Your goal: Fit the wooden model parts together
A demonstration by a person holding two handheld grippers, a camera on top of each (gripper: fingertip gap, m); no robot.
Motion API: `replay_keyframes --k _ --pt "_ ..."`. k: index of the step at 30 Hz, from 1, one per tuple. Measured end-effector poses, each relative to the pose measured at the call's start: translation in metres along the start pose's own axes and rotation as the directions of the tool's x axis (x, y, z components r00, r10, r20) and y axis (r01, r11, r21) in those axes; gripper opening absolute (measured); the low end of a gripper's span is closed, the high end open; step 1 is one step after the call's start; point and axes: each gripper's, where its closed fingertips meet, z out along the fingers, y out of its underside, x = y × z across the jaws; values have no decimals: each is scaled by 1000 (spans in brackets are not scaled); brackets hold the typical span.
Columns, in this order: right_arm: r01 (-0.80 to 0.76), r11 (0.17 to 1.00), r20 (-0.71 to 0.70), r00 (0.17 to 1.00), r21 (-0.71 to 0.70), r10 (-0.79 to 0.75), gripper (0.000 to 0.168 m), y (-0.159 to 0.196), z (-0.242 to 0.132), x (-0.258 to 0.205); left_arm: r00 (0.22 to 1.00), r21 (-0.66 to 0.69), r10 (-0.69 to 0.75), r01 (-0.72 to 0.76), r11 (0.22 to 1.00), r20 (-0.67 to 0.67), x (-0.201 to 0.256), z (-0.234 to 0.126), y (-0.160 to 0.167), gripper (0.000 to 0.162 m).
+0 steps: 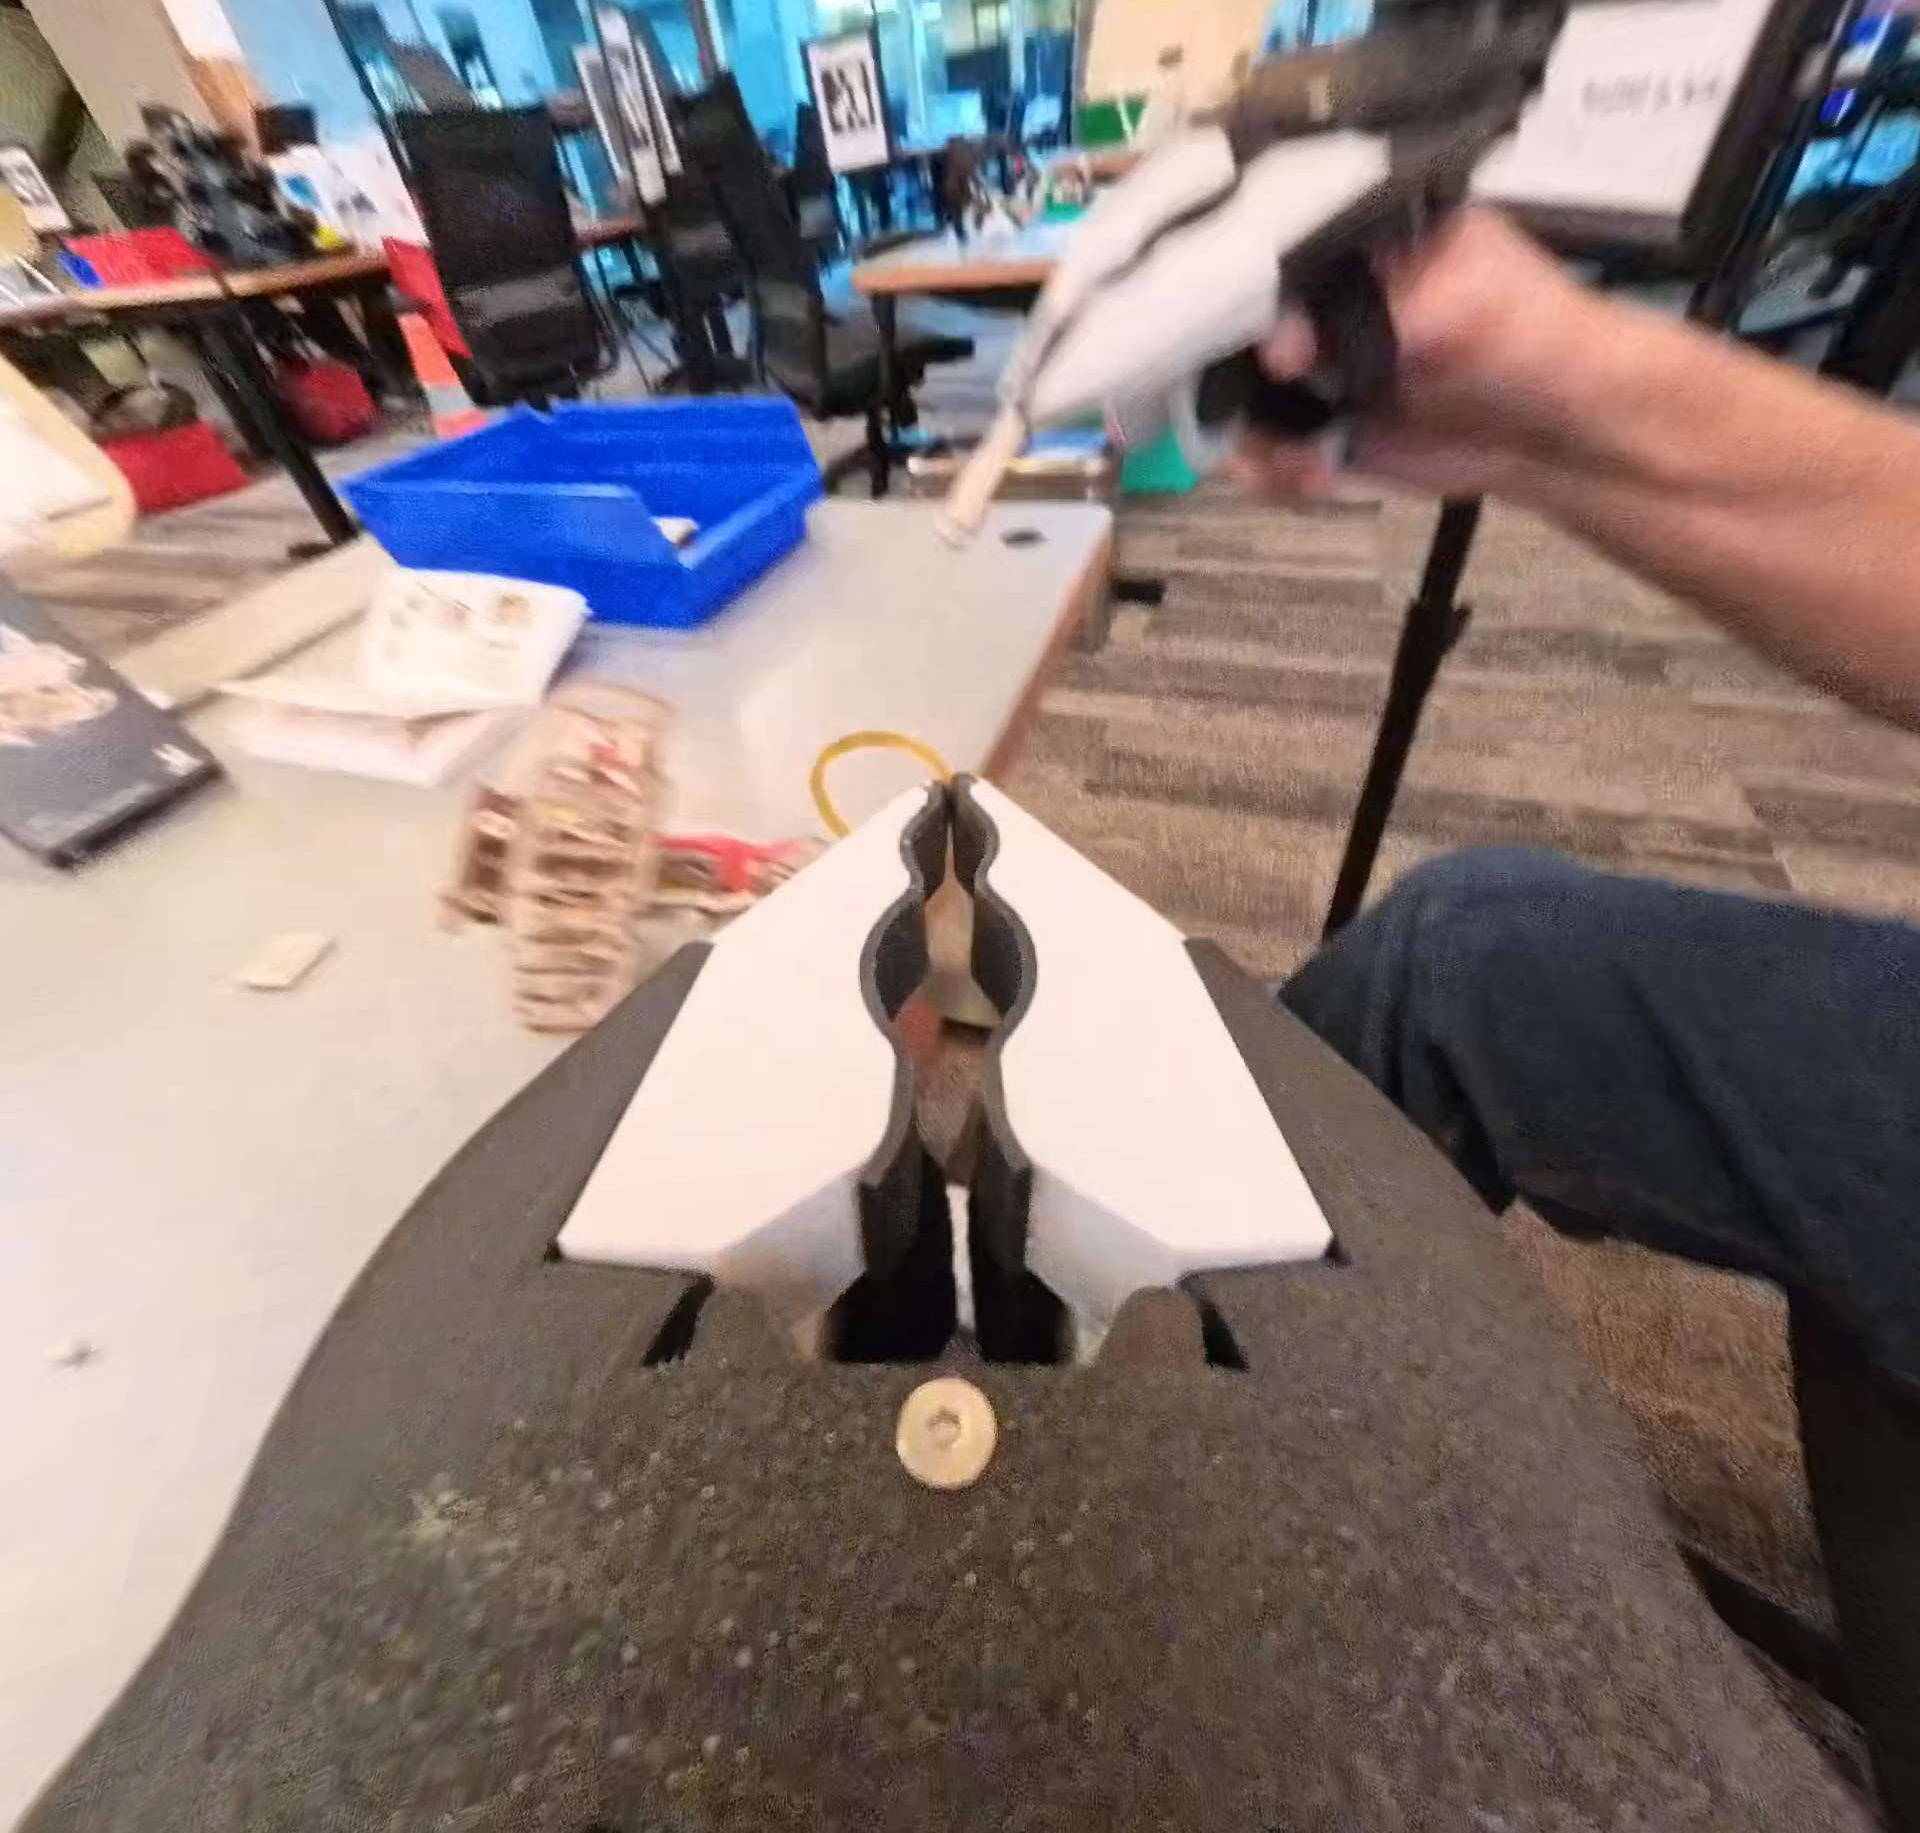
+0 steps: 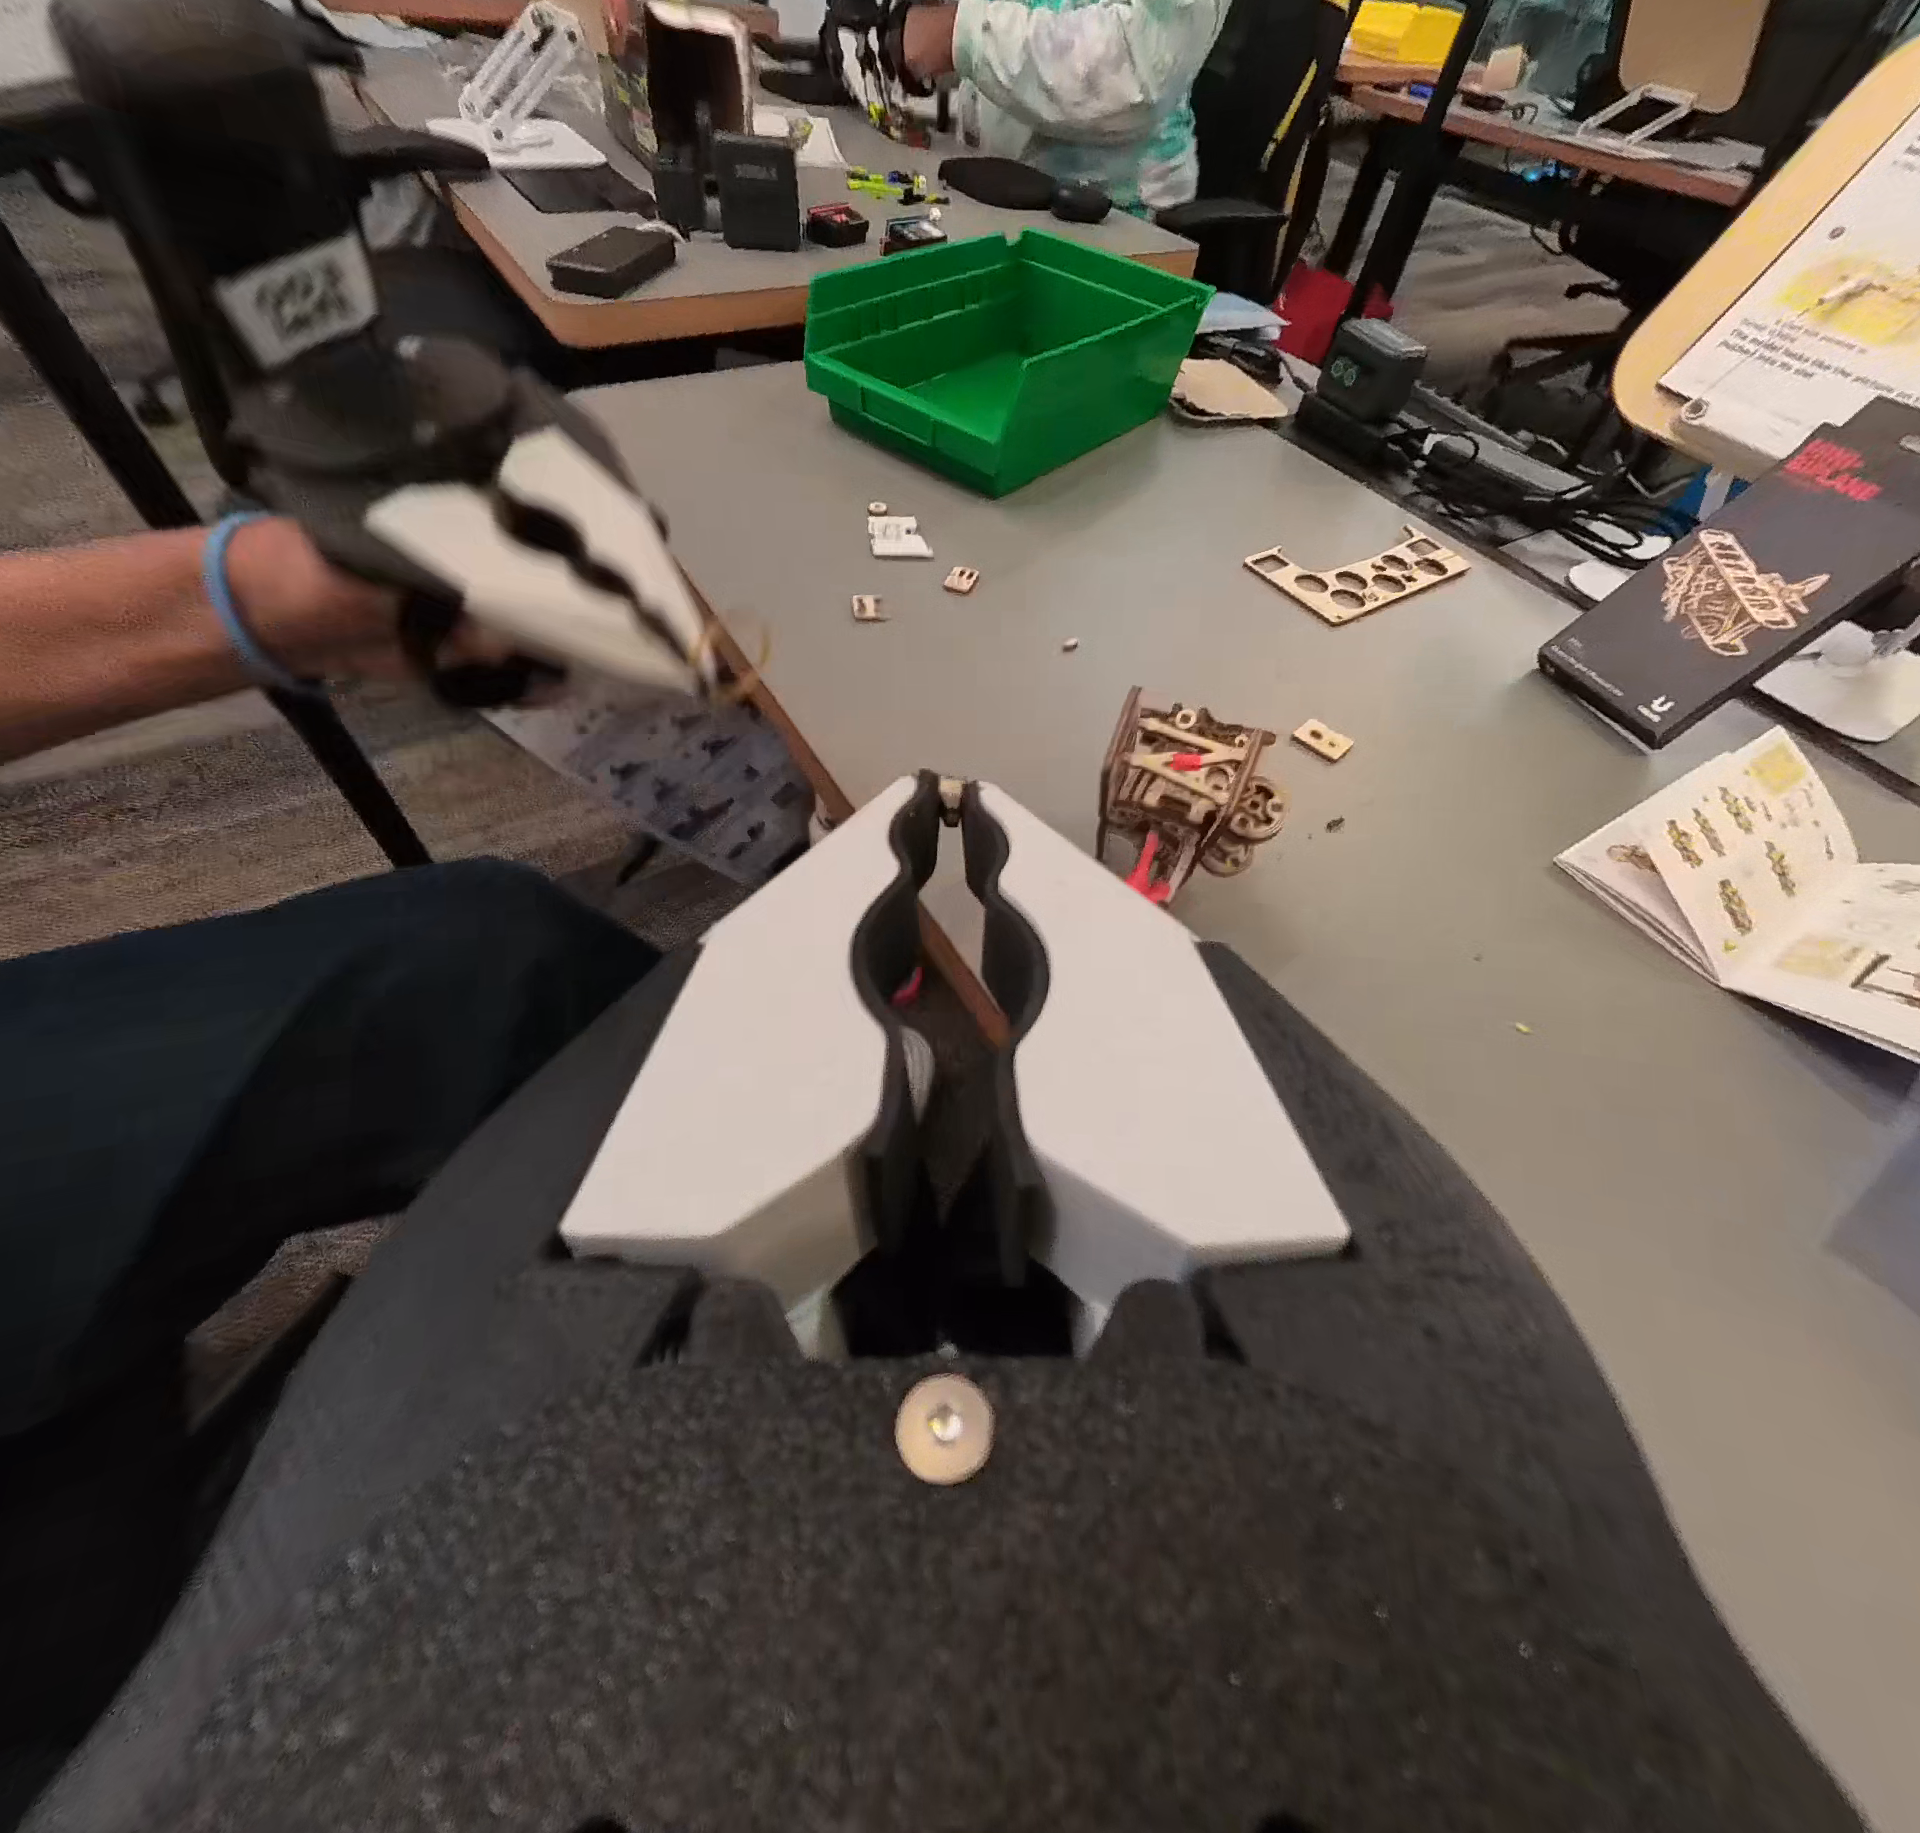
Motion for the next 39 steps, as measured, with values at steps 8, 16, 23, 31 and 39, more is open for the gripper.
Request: replay_keyframes --k 8,16,23,31,39 --pt "-259 943 341 923 208 178 3 -17 49 37 980 167 -126 151 974 -153 -90 4 -37 0" --pt "-383 881 505 838 279 205 2 -65 86 52 964 147 -57 98 984 -260 -87 20 -71 0" --pt "-437 854 623 760 282 184 2 -100 102 65 972 56 -5 19 998 -235 -110 39 -96 0" --pt "-551 827 693 638 108 335 2 -99 119 107 987 -13 11 -13 1000 -161 -139 46 -86 0" --pt "-627 769 652 530 -130 542 2 -84 131 104 1000 -42 26 -26 999 -1 -158 27 -73 0"
